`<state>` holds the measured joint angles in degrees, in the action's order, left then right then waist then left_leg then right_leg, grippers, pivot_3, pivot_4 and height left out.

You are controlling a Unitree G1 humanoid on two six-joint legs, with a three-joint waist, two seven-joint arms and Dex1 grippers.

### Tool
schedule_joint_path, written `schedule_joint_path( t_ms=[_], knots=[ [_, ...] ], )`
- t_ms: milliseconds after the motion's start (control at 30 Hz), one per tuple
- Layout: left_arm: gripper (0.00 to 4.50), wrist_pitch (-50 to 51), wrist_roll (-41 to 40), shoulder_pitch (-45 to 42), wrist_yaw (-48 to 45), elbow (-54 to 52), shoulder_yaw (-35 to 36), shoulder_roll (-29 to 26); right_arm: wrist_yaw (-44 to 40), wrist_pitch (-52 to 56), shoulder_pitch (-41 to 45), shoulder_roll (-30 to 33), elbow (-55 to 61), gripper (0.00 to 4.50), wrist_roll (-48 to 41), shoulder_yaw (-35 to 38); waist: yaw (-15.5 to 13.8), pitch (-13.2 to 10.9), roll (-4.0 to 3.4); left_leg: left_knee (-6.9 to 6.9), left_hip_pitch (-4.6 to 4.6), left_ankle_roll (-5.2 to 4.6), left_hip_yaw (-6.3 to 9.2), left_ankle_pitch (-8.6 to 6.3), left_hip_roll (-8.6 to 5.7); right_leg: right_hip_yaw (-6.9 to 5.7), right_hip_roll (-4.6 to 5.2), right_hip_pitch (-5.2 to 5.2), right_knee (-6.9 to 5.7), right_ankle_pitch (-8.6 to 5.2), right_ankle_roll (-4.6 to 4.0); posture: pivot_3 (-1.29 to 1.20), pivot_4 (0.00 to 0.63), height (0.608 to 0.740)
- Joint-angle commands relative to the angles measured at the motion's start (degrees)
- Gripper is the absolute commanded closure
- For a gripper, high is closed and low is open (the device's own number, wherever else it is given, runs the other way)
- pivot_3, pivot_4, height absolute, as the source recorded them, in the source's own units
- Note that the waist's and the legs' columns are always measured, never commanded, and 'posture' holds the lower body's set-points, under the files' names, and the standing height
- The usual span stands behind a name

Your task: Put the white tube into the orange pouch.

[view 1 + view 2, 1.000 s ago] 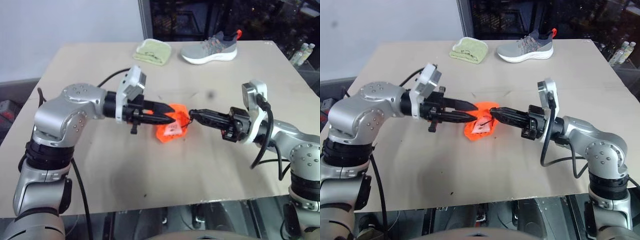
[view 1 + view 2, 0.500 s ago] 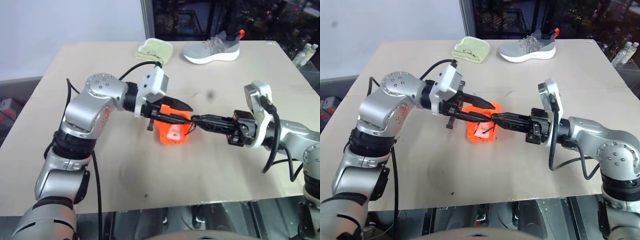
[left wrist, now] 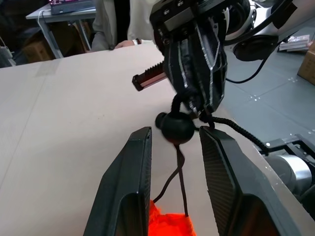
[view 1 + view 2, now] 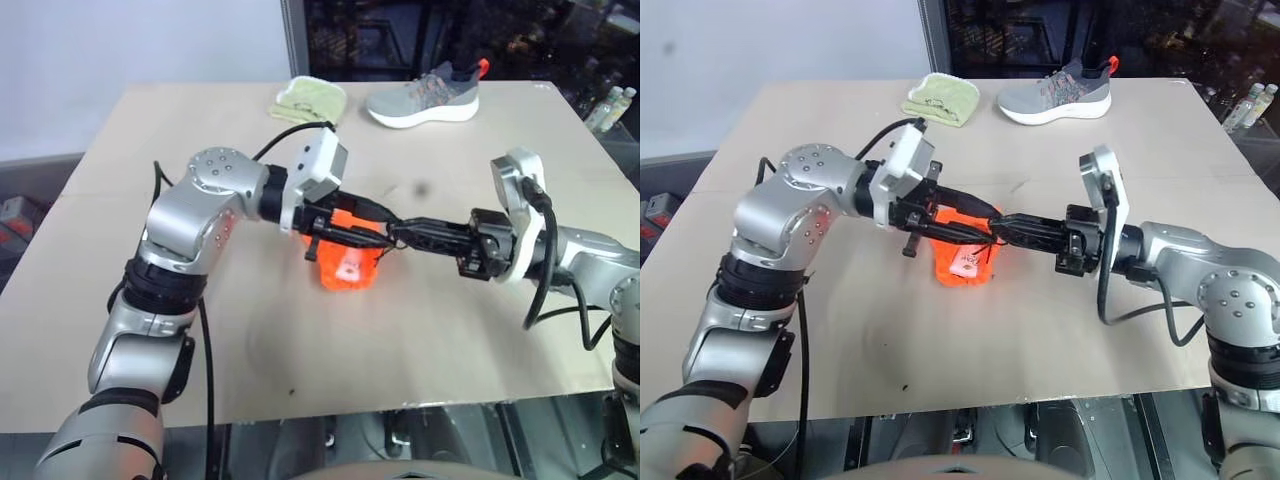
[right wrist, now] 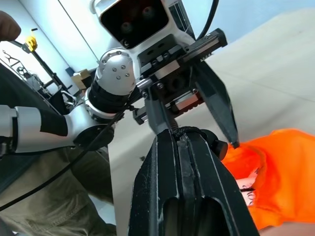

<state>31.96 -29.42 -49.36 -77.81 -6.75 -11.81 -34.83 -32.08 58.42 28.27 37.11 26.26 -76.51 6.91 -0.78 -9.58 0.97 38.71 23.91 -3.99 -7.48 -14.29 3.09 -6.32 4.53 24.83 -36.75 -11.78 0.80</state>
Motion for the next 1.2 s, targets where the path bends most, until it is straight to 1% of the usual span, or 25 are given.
schedule_joint_path(
  t_ms=[33,233,267,300,333,367,500,667,733,800,867,967,1067,1133,1200],
  knots=[
    [2.96,-1.35,0.35,-1.23,0.24,0.09,0.53,0.64,-0.85,-1.02,1.51,0.05,0.06,4.5,0.47,0.05,0.0,0.0,0.0,0.0,0.0,0.01,0.0,0.01,0.0,0.0,0.0,0.0,0.0,0.02,-0.04,0.0,0.15,0.74],
    [2.96,-2.63,1.66,-1.39,1.2,0.99,0.43,1.97,-0.01,-0.87,1.22,-0.63,1.39,4.5,0.23,-0.29,0.0,0.0,0.0,0.0,0.01,0.02,0.0,0.01,0.0,0.0,0.0,0.0,0.0,0.03,-0.06,0.0,0.15,0.74],
    [3.45,-2.66,1.75,-1.46,1.25,1.13,0.49,2.05,0.15,-0.89,0.99,-0.7,1.69,4.5,0.14,-0.27,0.01,0.0,0.0,0.0,0.01,0.02,0.0,0.01,0.0,0.0,0.0,0.0,0.0,0.04,-0.06,0.0,0.15,0.74],
    [3.66,-2.74,1.86,-1.46,1.21,1.23,0.54,2.02,0.3,-0.95,0.67,-0.72,2.02,4.5,0.04,-0.24,0.01,0.0,0.0,0.0,0.01,0.02,-0.01,0.01,0.0,0.0,0.0,0.0,0.0,0.04,-0.06,0.0,0.15,0.74],
    [4.09,-2.81,1.97,-1.42,1.19,1.31,0.57,1.97,0.42,-1.03,0.41,-0.73,2.29,4.5,-0.03,-0.22,0.01,0.0,0.0,0.0,0.01,0.03,0.0,0.02,0.0,0.0,0.0,0.0,0.0,0.04,-0.06,0.0,0.15,0.74],
    [4.27,-2.92,2.15,-1.23,1.22,1.37,0.54,1.87,0.58,-1.12,0.1,-0.76,2.6,4.5,-0.19,-0.13,0.02,0.0,0.0,0.0,0.01,0.06,0.0,0.03,0.0,0.0,0.0,0.0,0.0,0.04,-0.06,0.0,0.15,0.74],
    [4.28,-4.33,3.86,0.54,1.32,1.38,-0.22,1.52,1.56,-1.63,-0.67,-0.95,3.46,4.5,-1.37,0.58,0.01,0.0,0.0,0.0,0.01,0.08,0.0,0.05,0.01,0.0,0.0,0.0,0.0,0.04,-0.06,0.0,0.15,0.74],
    [4.28,-7.48,8.03,4.79,2.82,3.1,-2.07,1.73,4.39,-2.49,0.0,-1.11,4.05,4.5,-4.98,2.39,0.02,0.0,0.0,0.0,-0.01,0.09,-0.01,0.05,0.01,0.0,0.0,0.0,-0.01,0.09,-0.16,0.0,0.15,0.74],
    [4.28,-12.66,13.15,8.74,5.15,6.87,-4.52,2.06,6.2,-3.95,1.81,-1.57,3.1,4.5,-6.61,4.04,0.01,0.0,0.0,0.0,-0.01,0.08,0.0,0.05,0.01,0.0,0.0,0.0,-0.01,0.09,-0.16,0.0,0.15,0.74],
    [4.28,-15.24,16.13,10.97,7.25,9.55,-5.61,2.71,7.59,-5.36,3.64,-2.25,1.94,4.5,-7.25,5.05,0.07,0.0,0.0,0.0,-0.02,0.02,-0.03,0.01,0.01,0.02,0.0,0.0,-0.02,0.1,-0.16,0.0,0.15,0.74],
    [4.28,-16.3,18.03,11.88,9.51,12.07,-5.73,3.38,8.55,-6.82,5.42,-3.1,0.56,4.5,-7.16,5.82,0.04,0.0,0.01,0.01,-0.01,-0.09,-0.02,-0.05,0.02,-0.01,0.01,0.0,-0.01,0.1,-0.16,0.0,0.15,0.74],
    [4.28,-20.45,22.52,12.79,13.69,17.74,-6.13,3.69,9.34,-9.52,7.84,-3.96,-1.65,4.5,-5.97,8.02,-0.08,0.0,0.02,0.02,0.02,-0.11,0.02,-0.06,0.03,-0.07,0.02,0.01,-0.02,0.1,-0.17,0.0,0.15,0.74],
    [4.28,-22.55,24.54,10.81,19.6,24.27,-4.37,5.58,9.13,-12.53,11.0,-4.2,-4.9,4.5,-2.59,9.56,-0.04,0.0,0.01,0.02,0.02,-0.13,0.01,-0.08,0.02,-0.06,0.05,-0.01,-0.01,0.11,-0.17,0.0,0.15,0.74],
    [4.28,-21.0,23.41,5.87,26.04,30.01,-0.3,8.62,8.26,-15.11,14.75,-4.28,-8.22,4.5,1.73,9.36,-0.04,0.0,0.02,0.04,0.04,-0.14,-0.01,-0.08,0.0,-0.06,0.06,0.0,-0.02,0.11,-0.16,0.0,0.15,0.74],
    [4.28,-20.41,22.6,-0.1,31.74,36.56,3.6,10.39,7.41,-17.88,19.47,-4.84,-12.19,4.5,6.22,8.69,-0.01,-0.05,0.05,0.14,0.09,-0.15,0.02,-0.07,0.02,-0.11,0.04,0.02,-0.07,0.11,-0.14,0.0,0.15,0.74]
  ],
)
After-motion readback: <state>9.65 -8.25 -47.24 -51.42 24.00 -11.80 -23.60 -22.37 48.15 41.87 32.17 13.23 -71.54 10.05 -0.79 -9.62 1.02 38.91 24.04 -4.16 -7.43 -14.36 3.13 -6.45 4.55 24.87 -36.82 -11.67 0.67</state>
